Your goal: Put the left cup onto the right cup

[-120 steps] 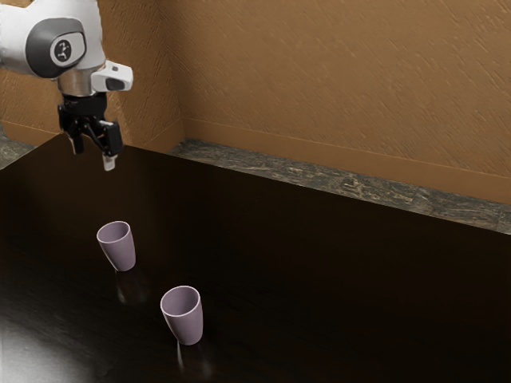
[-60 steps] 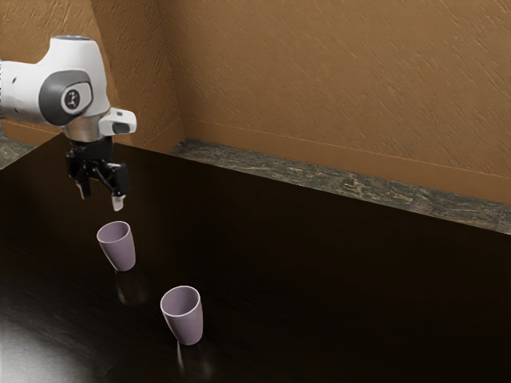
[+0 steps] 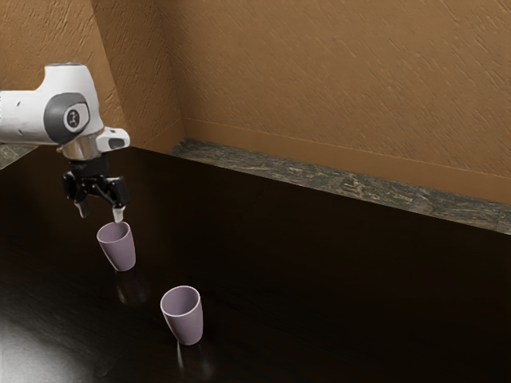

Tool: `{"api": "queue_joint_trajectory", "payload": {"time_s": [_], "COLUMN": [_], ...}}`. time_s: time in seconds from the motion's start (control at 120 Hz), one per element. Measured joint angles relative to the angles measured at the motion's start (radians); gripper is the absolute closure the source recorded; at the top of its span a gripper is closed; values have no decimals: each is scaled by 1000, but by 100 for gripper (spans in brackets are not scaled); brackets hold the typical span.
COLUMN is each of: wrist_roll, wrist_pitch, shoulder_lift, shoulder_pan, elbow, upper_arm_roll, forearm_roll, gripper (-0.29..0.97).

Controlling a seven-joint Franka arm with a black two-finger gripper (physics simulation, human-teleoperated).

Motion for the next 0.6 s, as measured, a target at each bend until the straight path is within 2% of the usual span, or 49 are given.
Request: {"api": "queue_joint_trajectory", "payload": {"time_s": [0.6], "wrist_roll": [-8], "wrist_pitch": [183], "shoulder_lift": [94], "shoulder_pan": [5], "elbow": [7], "upper_arm_roll": [-1], "forearm_roll": [-40], "gripper": [0]}}
